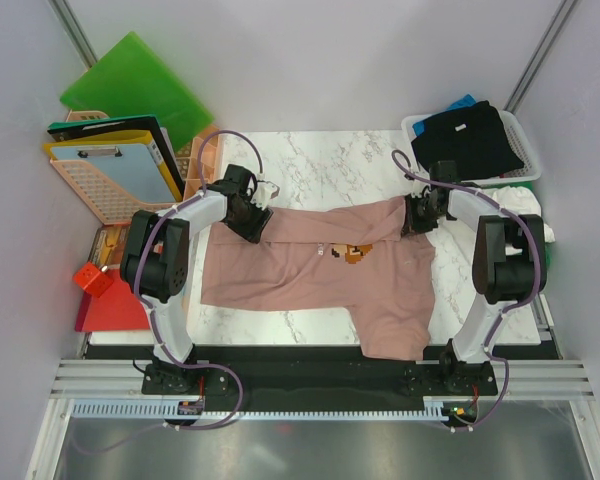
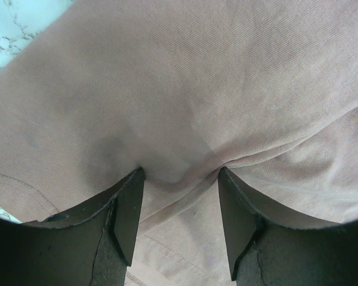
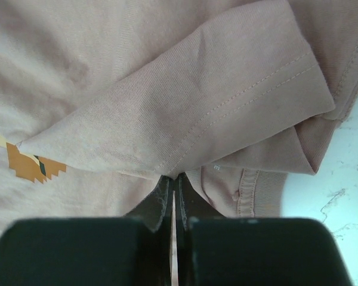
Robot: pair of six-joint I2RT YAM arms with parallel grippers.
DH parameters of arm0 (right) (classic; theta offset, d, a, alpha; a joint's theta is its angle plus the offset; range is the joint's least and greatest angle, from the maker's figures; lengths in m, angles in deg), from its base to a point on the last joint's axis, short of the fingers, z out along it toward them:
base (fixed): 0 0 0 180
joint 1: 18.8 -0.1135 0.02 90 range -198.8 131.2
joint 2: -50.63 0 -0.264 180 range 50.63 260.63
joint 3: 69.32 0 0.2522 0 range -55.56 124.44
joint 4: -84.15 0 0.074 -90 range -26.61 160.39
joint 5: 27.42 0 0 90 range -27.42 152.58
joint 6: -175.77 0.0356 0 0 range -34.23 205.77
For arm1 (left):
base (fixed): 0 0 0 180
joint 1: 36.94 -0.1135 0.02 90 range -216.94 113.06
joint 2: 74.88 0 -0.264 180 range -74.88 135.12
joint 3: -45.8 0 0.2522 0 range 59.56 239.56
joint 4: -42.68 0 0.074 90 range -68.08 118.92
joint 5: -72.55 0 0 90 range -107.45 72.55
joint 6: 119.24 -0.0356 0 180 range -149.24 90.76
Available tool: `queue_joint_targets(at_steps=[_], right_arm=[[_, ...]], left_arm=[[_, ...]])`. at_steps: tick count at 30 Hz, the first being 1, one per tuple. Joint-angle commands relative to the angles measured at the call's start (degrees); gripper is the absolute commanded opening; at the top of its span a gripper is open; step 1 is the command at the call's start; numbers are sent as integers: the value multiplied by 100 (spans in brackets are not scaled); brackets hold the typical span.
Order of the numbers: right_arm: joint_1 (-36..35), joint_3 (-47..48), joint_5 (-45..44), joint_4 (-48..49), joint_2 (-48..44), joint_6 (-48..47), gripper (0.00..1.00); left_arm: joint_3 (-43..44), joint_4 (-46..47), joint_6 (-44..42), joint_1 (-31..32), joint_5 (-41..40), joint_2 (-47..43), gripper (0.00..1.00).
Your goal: Fold and stack the t-shirts
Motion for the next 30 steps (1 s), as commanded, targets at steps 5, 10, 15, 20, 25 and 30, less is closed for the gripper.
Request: queue_joint_targets(at_steps=[5, 10, 15, 20, 25, 30], right_arm=[[-10, 74, 209, -19, -304, -72, 0], [-28, 126, 533, -327, -726, -72, 0], [-150, -22, 780, -669, -1069, -80, 0], [-282, -330, 1026, -968, -1403, -142, 0], [-326, -594, 1176, -1171, -1562, -230, 0], [-327, -779, 1229, -1285, -1834, -230, 0]], left_arm=[[-252, -401, -188, -17, -126, 138, 60], [-217, -393, -179, -8, -108, 191, 60], [-191, -393, -162, -8, -108, 253, 60], [-182, -393, -179, -8, -135, 262, 59], [-147, -401, -206, -8, -179, 244, 59], [-164, -410, -232, 1, -222, 191, 59]])
